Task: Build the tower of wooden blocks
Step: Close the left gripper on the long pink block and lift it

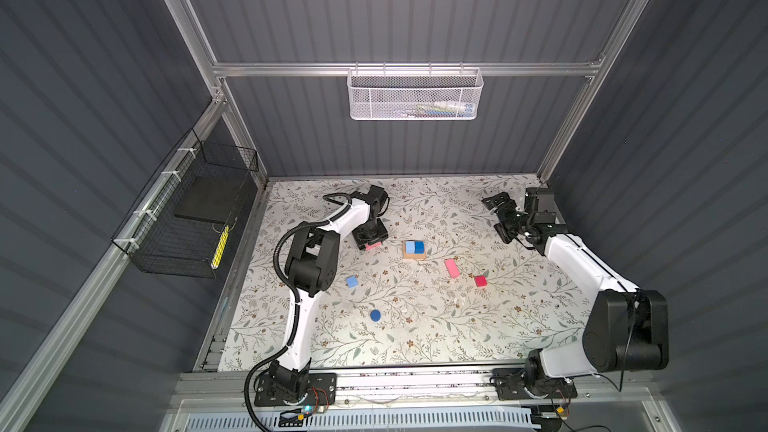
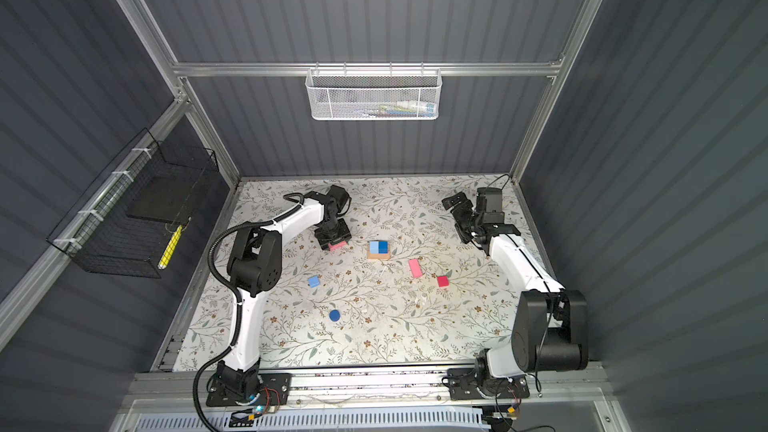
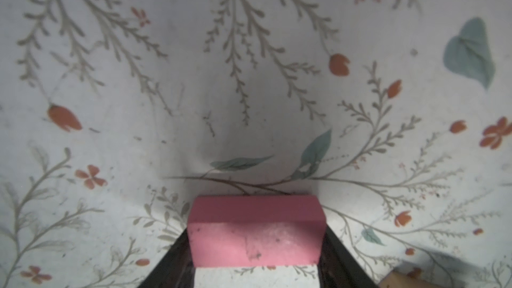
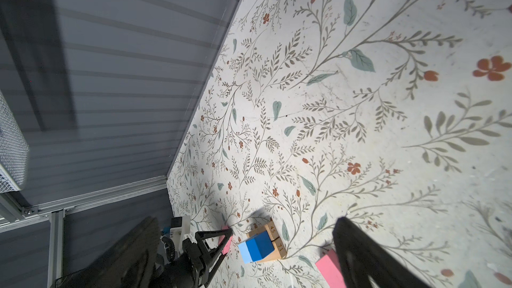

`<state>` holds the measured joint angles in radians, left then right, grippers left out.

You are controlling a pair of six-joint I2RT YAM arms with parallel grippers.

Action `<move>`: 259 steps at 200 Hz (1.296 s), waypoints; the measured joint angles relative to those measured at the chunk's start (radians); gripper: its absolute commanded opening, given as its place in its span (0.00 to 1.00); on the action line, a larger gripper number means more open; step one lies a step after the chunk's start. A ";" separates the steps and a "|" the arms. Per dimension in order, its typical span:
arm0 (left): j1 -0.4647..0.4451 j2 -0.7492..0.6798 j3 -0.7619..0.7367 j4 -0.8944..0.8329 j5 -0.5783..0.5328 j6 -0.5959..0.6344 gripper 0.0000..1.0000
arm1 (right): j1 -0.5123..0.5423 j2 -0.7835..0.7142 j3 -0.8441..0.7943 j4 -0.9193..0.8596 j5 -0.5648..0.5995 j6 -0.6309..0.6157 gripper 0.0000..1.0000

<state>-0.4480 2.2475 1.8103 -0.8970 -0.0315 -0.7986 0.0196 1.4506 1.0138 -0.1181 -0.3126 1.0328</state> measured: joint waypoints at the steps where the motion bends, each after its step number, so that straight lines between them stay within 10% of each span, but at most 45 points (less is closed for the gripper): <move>1: 0.000 0.000 -0.001 0.002 0.001 0.004 0.42 | 0.000 0.000 0.000 0.000 0.000 0.000 0.99; 130: -0.002 -0.004 -0.007 0.018 0.050 0.380 0.76 | 0.024 -0.044 -0.013 0.039 -0.006 -0.004 0.99; 259: -0.010 -0.003 -0.008 0.019 -0.006 0.377 0.65 | 0.035 -0.044 -0.013 0.043 -0.006 -0.005 0.99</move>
<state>-0.4576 2.2448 1.8019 -0.8776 -0.0380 -0.4217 0.0551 1.4067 1.0004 -0.0753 -0.3183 1.0279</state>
